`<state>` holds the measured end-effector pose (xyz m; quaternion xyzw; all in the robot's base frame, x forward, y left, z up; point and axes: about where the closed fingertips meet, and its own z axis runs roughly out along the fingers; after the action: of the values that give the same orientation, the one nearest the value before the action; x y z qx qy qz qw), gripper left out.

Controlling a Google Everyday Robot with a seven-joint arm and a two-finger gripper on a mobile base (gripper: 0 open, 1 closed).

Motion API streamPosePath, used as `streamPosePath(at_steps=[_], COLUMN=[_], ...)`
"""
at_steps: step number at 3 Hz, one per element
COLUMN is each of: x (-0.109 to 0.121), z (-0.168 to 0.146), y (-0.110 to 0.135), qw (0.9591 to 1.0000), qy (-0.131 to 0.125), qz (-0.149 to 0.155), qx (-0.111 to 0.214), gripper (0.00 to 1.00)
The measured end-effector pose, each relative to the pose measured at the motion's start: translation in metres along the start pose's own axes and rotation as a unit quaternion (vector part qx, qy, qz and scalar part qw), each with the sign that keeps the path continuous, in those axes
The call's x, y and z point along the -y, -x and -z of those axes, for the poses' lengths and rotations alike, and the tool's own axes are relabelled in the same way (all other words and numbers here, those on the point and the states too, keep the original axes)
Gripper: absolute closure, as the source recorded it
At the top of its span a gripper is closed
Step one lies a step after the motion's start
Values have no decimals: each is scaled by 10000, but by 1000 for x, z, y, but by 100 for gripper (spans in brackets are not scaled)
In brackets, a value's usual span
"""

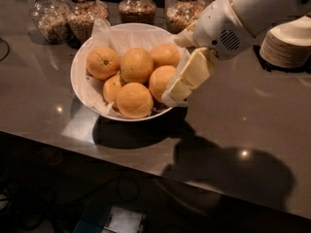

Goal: Pick orange from white bowl

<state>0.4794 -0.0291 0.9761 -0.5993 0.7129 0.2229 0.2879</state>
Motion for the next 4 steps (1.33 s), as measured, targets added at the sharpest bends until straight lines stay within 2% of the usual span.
streamPosePath(at_steps=[2, 4], x=[-6, 18], z=[-7, -30], y=[-8, -26], qw=[9997, 9989], qy=[-56, -139], qz=[56, -208], qx=[-225, -394], gripper=[0, 0])
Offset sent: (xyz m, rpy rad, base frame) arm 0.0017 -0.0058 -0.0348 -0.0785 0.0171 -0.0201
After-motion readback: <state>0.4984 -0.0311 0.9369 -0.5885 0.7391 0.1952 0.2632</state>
